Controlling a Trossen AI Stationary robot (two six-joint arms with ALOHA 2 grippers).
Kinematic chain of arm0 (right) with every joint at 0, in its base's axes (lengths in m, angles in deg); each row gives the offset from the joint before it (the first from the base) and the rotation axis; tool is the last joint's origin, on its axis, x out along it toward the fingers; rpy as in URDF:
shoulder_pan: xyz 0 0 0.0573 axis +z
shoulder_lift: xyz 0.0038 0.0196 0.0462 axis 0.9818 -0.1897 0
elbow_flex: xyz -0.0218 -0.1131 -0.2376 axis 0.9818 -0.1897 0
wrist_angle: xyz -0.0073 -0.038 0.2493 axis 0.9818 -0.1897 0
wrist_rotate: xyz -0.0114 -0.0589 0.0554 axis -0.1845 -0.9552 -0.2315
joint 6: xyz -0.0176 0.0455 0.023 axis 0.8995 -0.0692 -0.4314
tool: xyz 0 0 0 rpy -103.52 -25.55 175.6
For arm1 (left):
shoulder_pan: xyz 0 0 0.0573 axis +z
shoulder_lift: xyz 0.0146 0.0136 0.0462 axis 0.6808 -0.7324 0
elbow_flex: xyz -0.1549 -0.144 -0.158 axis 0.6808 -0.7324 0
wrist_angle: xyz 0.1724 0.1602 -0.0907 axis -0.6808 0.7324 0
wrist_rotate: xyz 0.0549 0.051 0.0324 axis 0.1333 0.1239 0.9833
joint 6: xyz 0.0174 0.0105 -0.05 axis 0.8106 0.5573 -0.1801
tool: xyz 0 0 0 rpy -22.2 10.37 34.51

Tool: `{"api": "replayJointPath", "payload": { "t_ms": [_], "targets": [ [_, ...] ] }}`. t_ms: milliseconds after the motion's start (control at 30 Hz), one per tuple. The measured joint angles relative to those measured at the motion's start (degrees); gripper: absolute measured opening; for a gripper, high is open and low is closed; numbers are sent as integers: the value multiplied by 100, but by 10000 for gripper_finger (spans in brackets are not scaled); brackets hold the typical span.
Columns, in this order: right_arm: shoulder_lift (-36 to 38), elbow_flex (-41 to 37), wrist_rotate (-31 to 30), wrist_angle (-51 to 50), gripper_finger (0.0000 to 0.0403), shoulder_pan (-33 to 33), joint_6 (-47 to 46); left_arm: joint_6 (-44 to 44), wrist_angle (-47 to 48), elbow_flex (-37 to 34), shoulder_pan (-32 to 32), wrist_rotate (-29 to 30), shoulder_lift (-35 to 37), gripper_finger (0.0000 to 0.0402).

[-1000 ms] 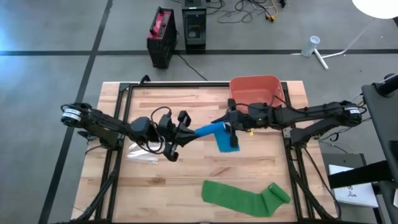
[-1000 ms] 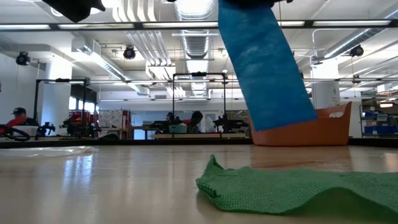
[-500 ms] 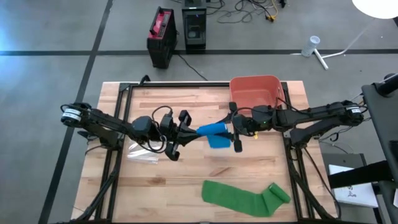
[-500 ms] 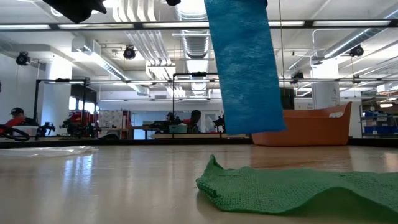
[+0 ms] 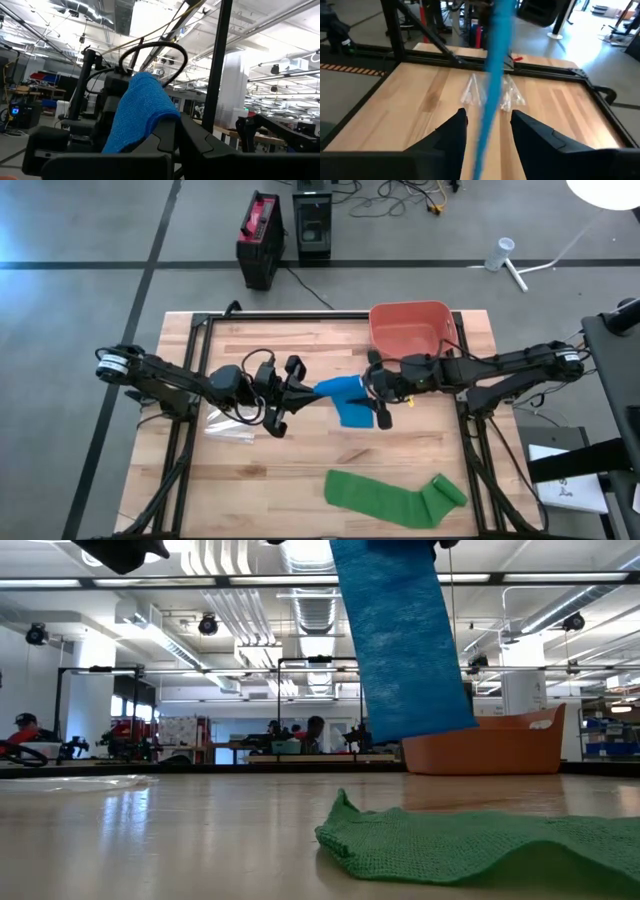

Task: Roll bandage
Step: Roll the blue bandage

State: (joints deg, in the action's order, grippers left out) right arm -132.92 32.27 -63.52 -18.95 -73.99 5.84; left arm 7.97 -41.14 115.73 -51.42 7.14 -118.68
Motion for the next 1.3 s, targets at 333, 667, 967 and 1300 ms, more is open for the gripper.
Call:
{"api": "replayJointPath", "payload": {
  "t_ms": [333, 667, 967, 1300],
  "targets": [
    [-172, -3, -27, 9, 85, 31, 110, -17, 1, 0, 9, 2, 26, 0],
    [-121, -2, -17, -160, 5, 272, 234, -73, 221, 0, 39, 1, 365, 0],
    [-91, -4, -19, -339, 1, 368, 192, -302, 813, 0, 44, 1, 778, 0],
    [-93, 55, 514, -339, 0, 614, -76, 202, 1267, 0, 109, 67, 798, 0]
  ]
}}
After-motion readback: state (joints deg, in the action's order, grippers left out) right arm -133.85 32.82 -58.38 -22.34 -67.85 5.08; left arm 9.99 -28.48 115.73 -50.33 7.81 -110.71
